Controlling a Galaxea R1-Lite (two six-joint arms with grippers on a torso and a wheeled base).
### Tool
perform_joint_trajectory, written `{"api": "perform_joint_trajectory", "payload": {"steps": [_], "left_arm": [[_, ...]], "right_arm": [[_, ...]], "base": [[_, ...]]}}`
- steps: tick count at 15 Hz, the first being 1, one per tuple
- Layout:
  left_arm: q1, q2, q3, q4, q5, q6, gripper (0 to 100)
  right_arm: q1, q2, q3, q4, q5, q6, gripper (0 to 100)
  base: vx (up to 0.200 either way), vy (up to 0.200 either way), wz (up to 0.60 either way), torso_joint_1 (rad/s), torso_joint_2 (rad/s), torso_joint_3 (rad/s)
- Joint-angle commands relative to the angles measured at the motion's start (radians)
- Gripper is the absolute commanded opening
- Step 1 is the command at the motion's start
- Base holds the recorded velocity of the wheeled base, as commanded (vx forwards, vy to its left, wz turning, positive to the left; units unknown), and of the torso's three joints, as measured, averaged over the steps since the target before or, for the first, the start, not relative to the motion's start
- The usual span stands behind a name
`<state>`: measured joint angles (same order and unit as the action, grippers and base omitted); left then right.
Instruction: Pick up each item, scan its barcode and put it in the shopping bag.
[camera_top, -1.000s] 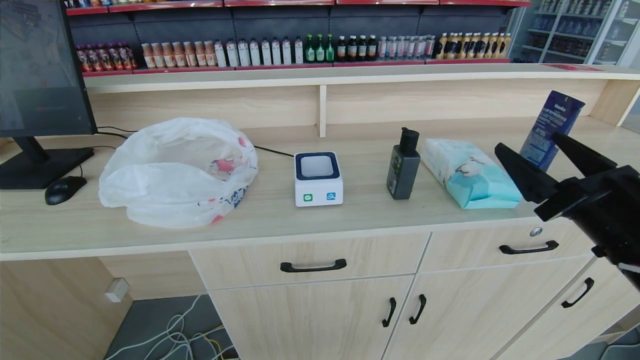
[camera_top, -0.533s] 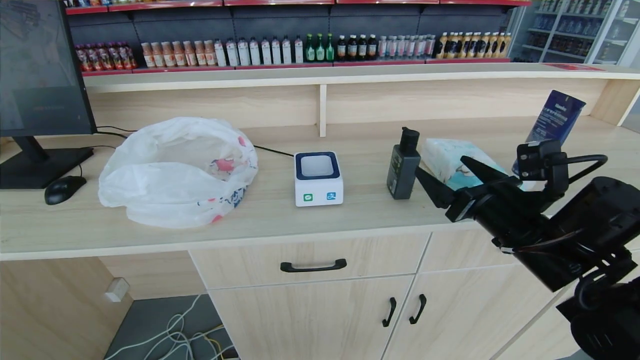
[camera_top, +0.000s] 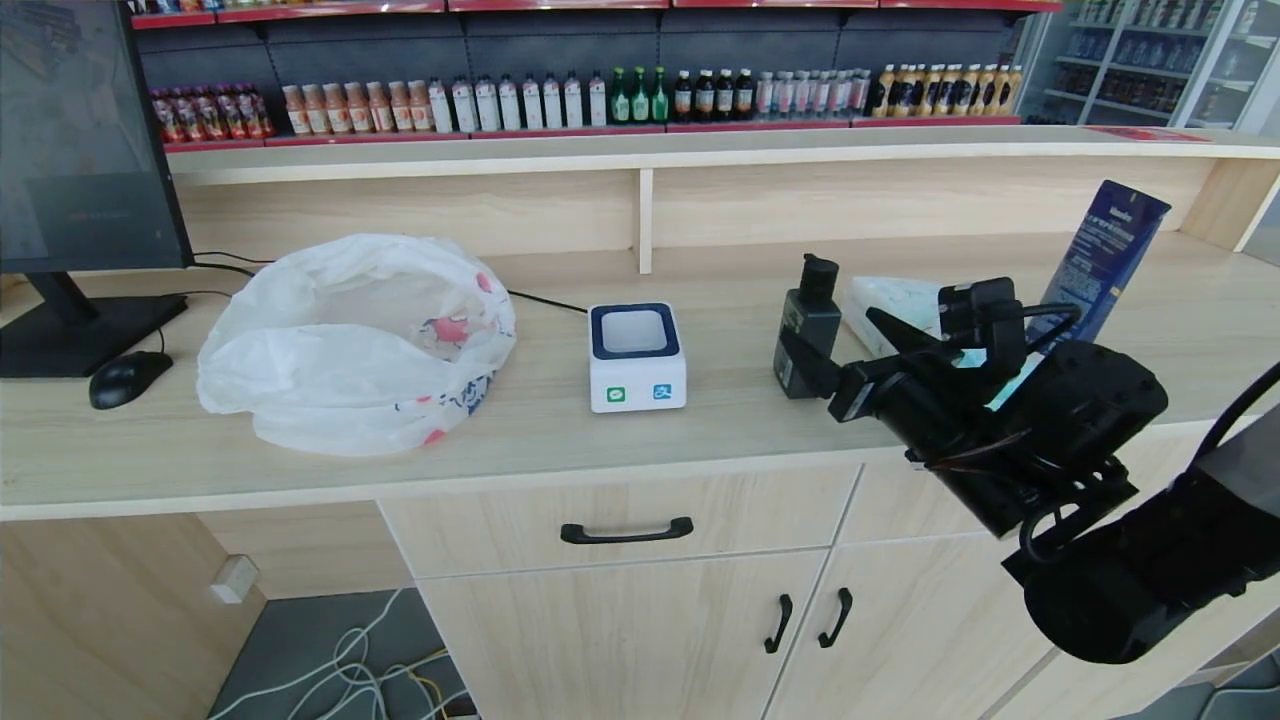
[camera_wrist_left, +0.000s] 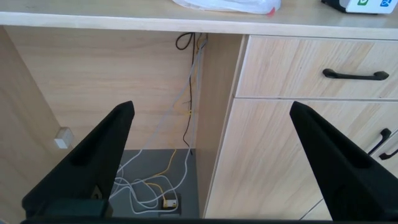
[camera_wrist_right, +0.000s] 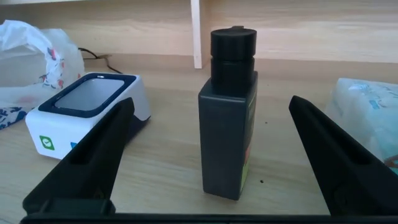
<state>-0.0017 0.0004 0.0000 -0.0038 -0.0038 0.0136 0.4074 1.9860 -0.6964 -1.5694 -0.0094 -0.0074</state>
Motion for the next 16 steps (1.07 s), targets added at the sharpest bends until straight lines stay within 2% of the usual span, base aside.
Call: {"api": "perform_joint_trajectory", "payload": {"steps": [1,2,4,13,16], "left_arm": [[0.0,0.0,0.0,0.001,-0.001,0.003,100],[0.0,0.0,0.0,0.002,-0.001,0.02,100],[0.0,0.0,0.0,0.002,-0.001,0.028,100],[0.0,0.0,0.0,0.004,-0.002,0.029,100],[0.0,0.0,0.0,0.004,-0.002,0.031,100]], "right_arm": [[0.016,0.054,-0.055,0.002,-0.017,0.003,100],[0.019,0.073,-0.087,0.003,-0.04,0.021,100],[0.019,0.077,-0.095,0.009,-0.041,0.023,100],[-0.013,0.12,-0.268,0.186,-0.041,0.029,100],[-0.018,0.129,-0.27,0.196,-0.043,0.029,100]], "base": [[0.0,0.0,0.0,0.0,0.0,0.0],[0.0,0.0,0.0,0.0,0.0,0.0],[0.0,0.0,0.0,0.0,0.0,0.0],[0.0,0.0,0.0,0.0,0.0,0.0],[0.0,0.0,0.0,0.0,0.0,0.0]]}}
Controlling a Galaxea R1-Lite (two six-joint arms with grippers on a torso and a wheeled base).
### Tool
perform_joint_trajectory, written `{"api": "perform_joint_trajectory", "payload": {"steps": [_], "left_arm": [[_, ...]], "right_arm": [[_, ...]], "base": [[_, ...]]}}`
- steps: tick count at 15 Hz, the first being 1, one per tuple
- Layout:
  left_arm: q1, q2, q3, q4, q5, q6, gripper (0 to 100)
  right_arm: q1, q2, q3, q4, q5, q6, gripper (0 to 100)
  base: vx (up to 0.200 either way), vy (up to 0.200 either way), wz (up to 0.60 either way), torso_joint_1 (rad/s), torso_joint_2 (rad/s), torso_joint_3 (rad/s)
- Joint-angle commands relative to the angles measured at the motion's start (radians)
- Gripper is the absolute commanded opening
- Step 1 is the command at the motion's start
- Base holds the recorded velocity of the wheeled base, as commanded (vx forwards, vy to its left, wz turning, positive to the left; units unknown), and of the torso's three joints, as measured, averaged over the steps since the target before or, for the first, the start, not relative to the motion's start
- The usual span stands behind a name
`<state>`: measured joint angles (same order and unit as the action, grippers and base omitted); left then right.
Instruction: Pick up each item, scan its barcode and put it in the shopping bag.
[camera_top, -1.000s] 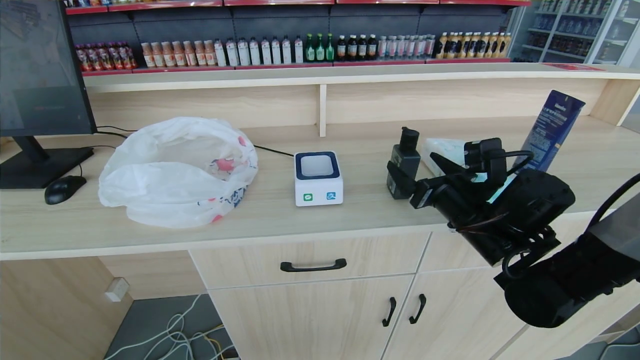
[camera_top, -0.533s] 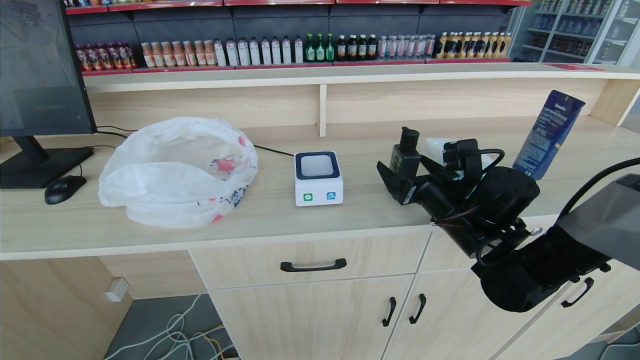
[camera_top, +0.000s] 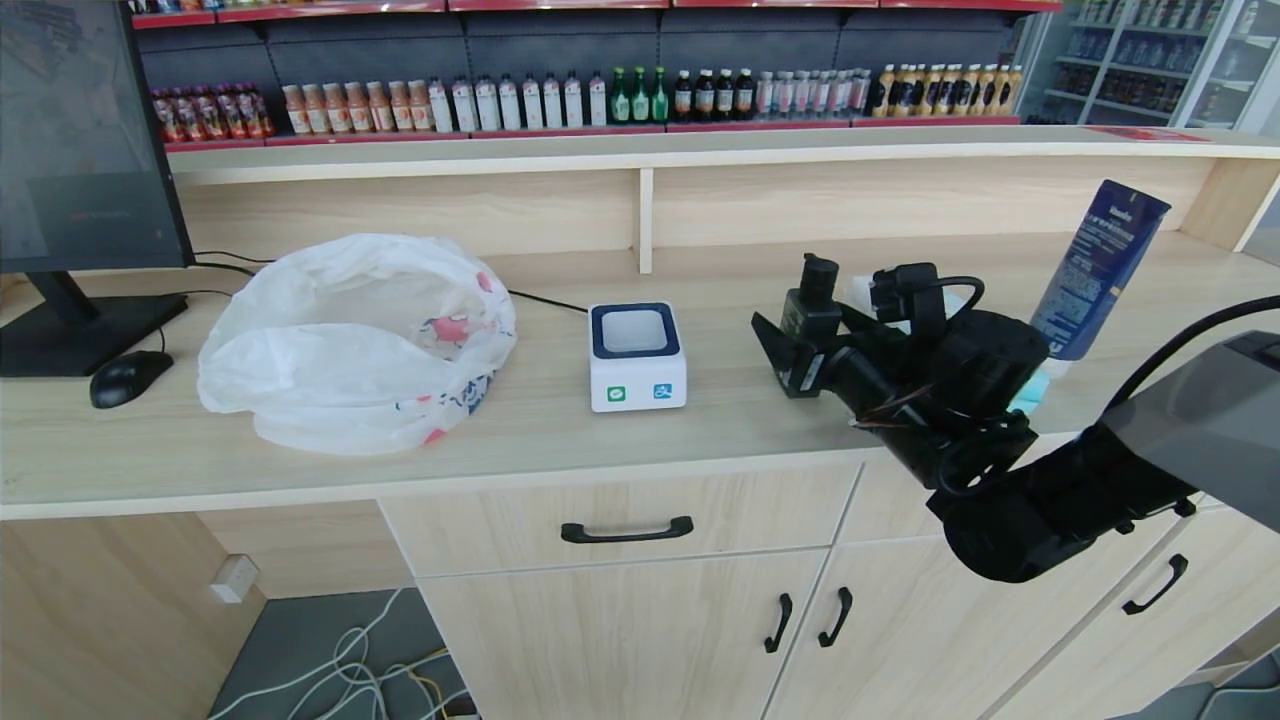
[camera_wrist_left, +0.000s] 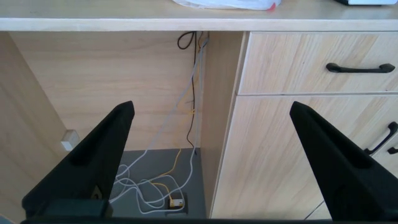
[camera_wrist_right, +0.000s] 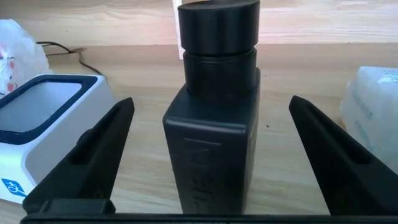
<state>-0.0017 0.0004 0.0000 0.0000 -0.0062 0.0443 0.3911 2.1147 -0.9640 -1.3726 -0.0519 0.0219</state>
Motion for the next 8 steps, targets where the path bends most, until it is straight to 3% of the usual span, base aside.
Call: {"api": "perform_joint_trajectory", "payload": {"steps": [1,8], "left_arm": [[0.0,0.0,0.0,0.0,0.0,0.0,100],[0.0,0.0,0.0,-0.003,0.0,-0.001,100]], "right_arm": [[0.0,0.001,0.005,-0.002,-0.016,0.001,100],[-0.008,0.018,0.002,-0.005,-0.04,0.009,100]], "base": [[0.0,0.0,0.0,0.0,0.0,0.0],[0.0,0.0,0.0,0.0,0.0,0.0]]}}
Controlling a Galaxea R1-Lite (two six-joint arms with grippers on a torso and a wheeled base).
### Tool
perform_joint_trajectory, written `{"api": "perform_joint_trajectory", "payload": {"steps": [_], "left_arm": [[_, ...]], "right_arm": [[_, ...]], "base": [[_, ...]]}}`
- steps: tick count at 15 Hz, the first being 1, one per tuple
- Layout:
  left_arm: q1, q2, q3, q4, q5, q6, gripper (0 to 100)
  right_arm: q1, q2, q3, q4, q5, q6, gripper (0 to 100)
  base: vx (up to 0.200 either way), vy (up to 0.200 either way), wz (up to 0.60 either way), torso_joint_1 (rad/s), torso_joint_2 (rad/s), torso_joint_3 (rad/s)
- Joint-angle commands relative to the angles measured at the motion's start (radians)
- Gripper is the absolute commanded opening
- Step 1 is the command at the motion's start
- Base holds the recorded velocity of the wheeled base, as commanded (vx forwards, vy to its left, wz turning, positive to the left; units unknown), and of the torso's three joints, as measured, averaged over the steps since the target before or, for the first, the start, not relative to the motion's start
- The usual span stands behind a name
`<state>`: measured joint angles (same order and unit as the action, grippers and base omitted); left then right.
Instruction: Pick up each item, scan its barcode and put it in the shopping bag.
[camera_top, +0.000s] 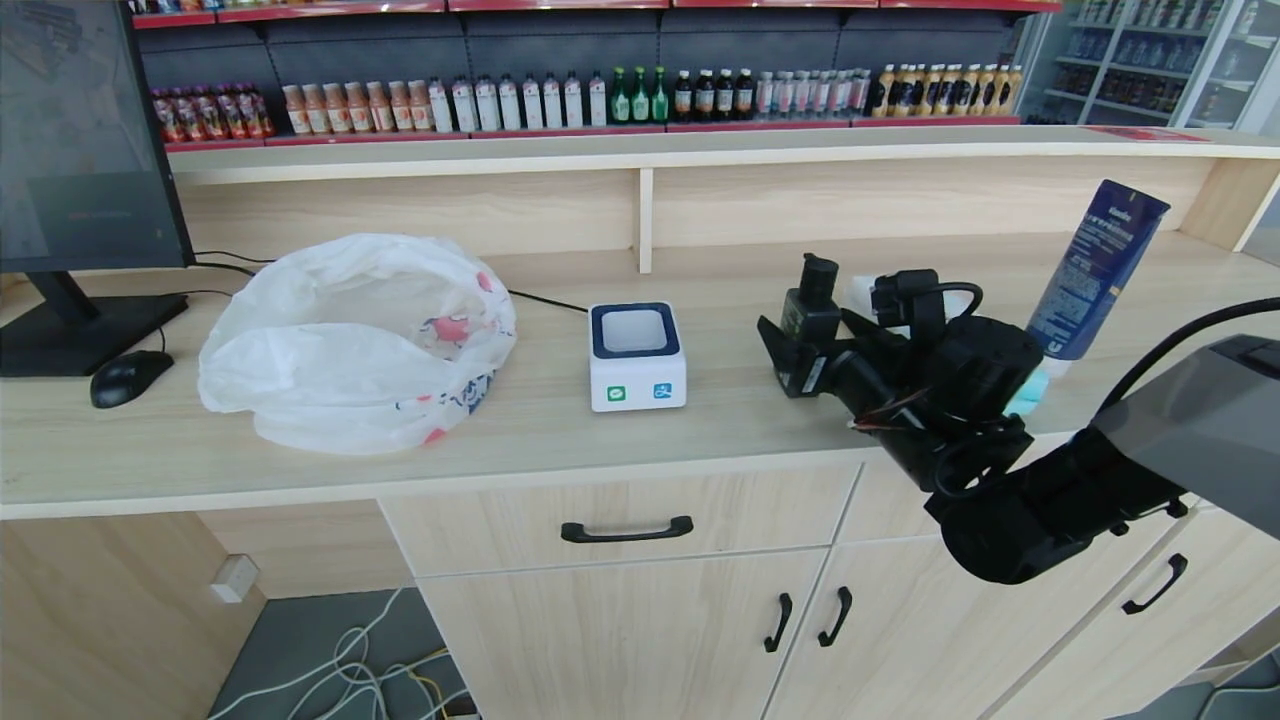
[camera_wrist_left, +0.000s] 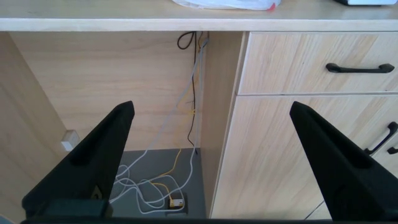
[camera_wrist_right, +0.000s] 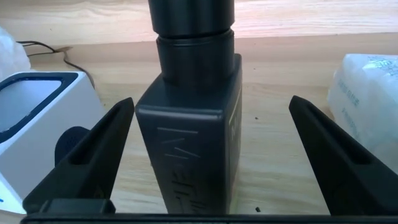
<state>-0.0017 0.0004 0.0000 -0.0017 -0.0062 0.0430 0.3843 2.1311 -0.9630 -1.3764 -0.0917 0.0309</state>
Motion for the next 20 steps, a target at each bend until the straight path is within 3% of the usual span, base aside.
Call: {"api": "perform_joint_trajectory", "payload": {"steps": [1,6,7,15,20], "left_arm": [[0.0,0.0,0.0,-0.003,0.0,0.0,100],[0.0,0.0,0.0,-0.004,0.002,-0.005,100],[0.0,0.0,0.0,-0.004,0.002,-0.005,100],[0.0,0.0,0.0,-0.006,0.002,-0.028,100],[0.0,0.0,0.0,-0.006,0.002,-0.028,100]], "right_arm": [[-0.001,0.003,0.001,-0.001,0.0,0.0,100],[-0.002,0.013,-0.003,-0.001,0.001,0.0,100],[-0.002,0.013,0.001,-0.004,0.0,0.0,0],[-0.008,0.029,0.0,-0.076,-0.005,0.004,0],[0.002,-0.091,0.026,-0.098,0.0,-0.011,0]], "base": [[0.0,0.0,0.0,0.0,0.0,0.0],[0.0,0.0,0.0,0.0,0.0,0.0],[0.0,0.0,0.0,0.0,0.0,0.0],[0.0,0.0,0.0,0.0,0.0,0.0],[0.0,0.0,0.0,0.0,0.0,0.0]]}}
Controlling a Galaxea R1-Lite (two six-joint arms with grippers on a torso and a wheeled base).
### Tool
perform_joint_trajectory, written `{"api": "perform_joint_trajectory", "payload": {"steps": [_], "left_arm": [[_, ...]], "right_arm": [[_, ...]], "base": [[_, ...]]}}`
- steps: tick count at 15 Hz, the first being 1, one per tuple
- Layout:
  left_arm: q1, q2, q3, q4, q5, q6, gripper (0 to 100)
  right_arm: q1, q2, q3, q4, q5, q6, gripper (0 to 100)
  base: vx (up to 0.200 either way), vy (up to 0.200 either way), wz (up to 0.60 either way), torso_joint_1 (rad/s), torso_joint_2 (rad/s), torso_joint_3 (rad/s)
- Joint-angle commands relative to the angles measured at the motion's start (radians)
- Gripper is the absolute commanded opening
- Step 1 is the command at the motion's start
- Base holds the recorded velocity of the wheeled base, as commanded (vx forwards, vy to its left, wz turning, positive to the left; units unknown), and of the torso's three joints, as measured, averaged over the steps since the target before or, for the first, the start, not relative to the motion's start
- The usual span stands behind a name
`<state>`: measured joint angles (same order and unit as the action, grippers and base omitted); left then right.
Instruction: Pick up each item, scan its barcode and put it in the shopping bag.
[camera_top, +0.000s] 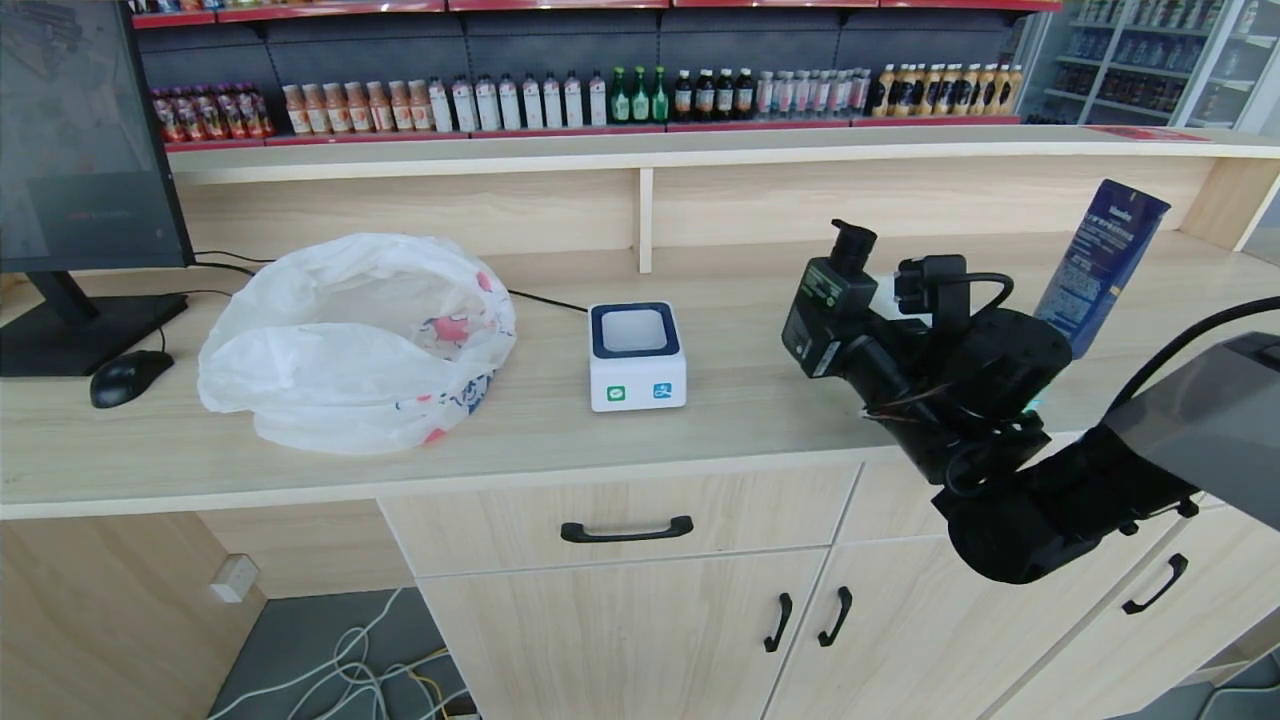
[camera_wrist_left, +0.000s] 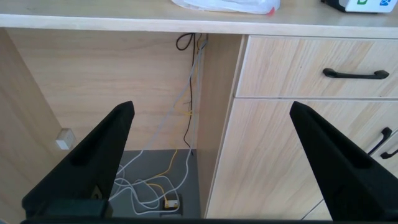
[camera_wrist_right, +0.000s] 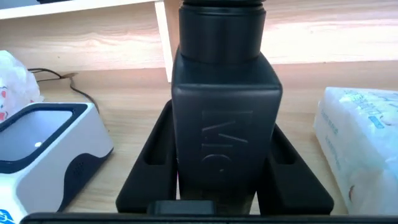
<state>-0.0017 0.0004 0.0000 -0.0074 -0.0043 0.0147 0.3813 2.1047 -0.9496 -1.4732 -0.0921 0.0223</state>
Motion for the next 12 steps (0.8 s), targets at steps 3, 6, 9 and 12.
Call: {"api": "perform_joint_trajectory", "payload": {"steps": [3,6,9,12], "left_arm": [[0.0,0.0,0.0,0.003,0.0,0.002,100],[0.0,0.0,0.0,0.007,0.0,0.002,100],[0.0,0.0,0.0,0.007,0.0,0.002,100],[0.0,0.0,0.0,0.007,0.0,0.002,100]], "right_arm": [[0.051,-0.193,0.129,-0.016,-0.001,0.001,0],[0.136,-0.304,0.376,-0.098,0.0,-0.004,0],[0.225,-0.454,0.545,-0.098,0.003,-0.002,0],[0.258,-0.555,0.62,-0.098,0.088,0.057,0]], "base": [[0.0,0.0,0.0,0.0,0.0,0.0],[0.0,0.0,0.0,0.0,0.0,0.0],[0.0,0.0,0.0,0.0,0.0,0.0],[0.0,0.0,0.0,0.0,0.0,0.0]]}}
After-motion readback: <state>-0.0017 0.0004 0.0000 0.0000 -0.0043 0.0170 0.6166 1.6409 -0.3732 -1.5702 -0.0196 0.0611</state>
